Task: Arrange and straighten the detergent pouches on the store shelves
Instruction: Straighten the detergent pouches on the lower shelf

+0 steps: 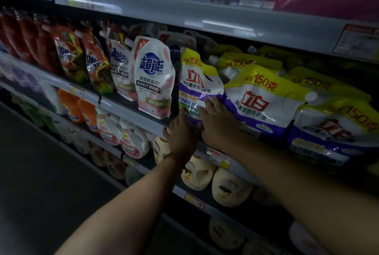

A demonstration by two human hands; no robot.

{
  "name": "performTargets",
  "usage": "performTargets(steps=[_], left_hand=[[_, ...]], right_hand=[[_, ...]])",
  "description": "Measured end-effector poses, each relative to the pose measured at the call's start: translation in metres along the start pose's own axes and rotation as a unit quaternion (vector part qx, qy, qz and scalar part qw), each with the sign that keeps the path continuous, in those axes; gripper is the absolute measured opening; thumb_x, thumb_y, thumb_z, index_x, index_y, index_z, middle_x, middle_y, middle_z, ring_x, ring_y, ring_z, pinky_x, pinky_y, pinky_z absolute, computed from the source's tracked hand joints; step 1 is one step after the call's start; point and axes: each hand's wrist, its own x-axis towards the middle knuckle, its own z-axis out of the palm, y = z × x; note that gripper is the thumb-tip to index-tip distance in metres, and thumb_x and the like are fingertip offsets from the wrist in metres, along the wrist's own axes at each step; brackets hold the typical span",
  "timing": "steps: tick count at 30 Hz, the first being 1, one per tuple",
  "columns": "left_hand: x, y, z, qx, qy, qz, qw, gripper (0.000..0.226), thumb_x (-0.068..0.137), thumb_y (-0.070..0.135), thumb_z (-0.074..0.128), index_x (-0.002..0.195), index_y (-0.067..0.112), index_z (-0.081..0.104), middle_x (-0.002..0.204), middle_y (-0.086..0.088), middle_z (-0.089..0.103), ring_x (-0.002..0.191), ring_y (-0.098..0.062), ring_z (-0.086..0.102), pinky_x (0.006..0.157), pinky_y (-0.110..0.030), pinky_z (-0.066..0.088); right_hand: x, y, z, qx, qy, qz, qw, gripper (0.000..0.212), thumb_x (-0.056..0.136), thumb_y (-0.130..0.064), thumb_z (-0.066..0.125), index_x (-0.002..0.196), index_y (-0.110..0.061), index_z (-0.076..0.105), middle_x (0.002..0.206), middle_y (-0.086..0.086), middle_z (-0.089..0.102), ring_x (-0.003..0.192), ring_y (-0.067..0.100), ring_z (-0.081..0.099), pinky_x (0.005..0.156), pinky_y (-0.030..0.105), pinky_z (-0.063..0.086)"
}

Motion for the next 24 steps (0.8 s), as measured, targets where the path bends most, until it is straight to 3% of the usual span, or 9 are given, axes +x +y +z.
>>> performTargets(steps=[4,7,9,13,16,20,24], left_hand=[[-0.002,0.003,0.000,0.071,0.005,0.012,0.997,0.079,0.093,0.041,0.058,0.157,0.019,0.017,0.151,-0.009,0.042,0.142,-0.030,0.033,0.115,-0.060,0.019],[-0.008,0.005,-0.003,0.131,-0.026,0.044,0.990,0.081,0.093,0.045,0.058,0.158,0.024,0.014,0.161,-0.014,0.024,0.149,-0.034,0.018,0.117,-0.061,0.015],[-0.013,0.006,-0.009,0.179,-0.023,0.099,0.979,0.080,0.092,0.045,0.057,0.158,0.026,0.016,0.164,-0.020,0.013,0.150,-0.040,0.012,0.118,-0.062,0.013],[-0.012,0.007,-0.021,0.238,0.014,0.243,0.940,0.075,0.089,0.053,0.043,0.158,0.030,0.021,0.162,-0.025,0.014,0.146,-0.051,0.018,0.116,-0.066,0.021],[-0.007,0.003,-0.014,0.292,-0.014,0.324,0.899,0.079,0.090,0.043,0.057,0.158,0.032,0.018,0.164,-0.020,0.011,0.148,-0.048,0.015,0.117,-0.065,0.015],[-0.001,-0.007,-0.009,0.317,-0.044,0.294,0.901,0.098,0.083,0.037,0.072,0.155,0.035,0.006,0.165,-0.016,0.014,0.148,-0.047,0.016,0.116,-0.067,0.013],[0.008,-0.006,-0.011,0.346,-0.067,0.239,0.905,0.092,0.089,0.041,0.061,0.156,0.042,-0.002,0.167,-0.013,-0.002,0.150,-0.047,-0.001,0.113,-0.069,-0.007]], right_hand=[[-0.002,-0.002,0.000,0.014,0.002,-0.001,1.000,0.068,0.089,-0.031,0.055,0.150,-0.016,0.029,0.162,0.008,0.015,0.150,0.030,0.000,0.120,0.048,0.016],[-0.008,0.001,-0.005,0.032,-0.005,-0.013,0.999,0.072,0.090,-0.033,0.056,0.152,-0.017,0.024,0.163,0.008,0.011,0.150,0.029,-0.002,0.121,0.047,0.010],[-0.018,0.004,-0.010,0.059,-0.020,-0.016,0.998,0.077,0.091,-0.037,0.057,0.154,-0.020,0.016,0.164,0.007,0.005,0.150,0.029,-0.004,0.120,0.047,0.009],[-0.052,0.020,-0.014,0.149,-0.057,0.021,0.987,0.082,0.092,-0.048,0.057,0.156,-0.024,0.011,0.164,0.003,-0.003,0.150,0.024,-0.011,0.122,0.047,0.007],[-0.079,0.033,-0.006,0.133,-0.034,0.050,0.989,0.082,0.091,-0.049,0.056,0.156,-0.027,0.011,0.164,-0.003,-0.011,0.149,0.023,-0.016,0.120,0.044,0.000],[-0.093,0.041,0.007,0.084,-0.052,0.052,0.994,0.086,0.091,-0.052,0.055,0.156,-0.027,0.005,0.155,-0.005,-0.034,0.147,0.033,-0.018,0.119,0.047,-0.003],[-0.083,0.044,0.014,0.045,-0.065,0.057,0.995,0.091,0.089,-0.057,0.055,0.156,-0.025,0.004,0.159,0.002,-0.030,0.146,0.038,-0.020,0.120,0.052,-0.001]])
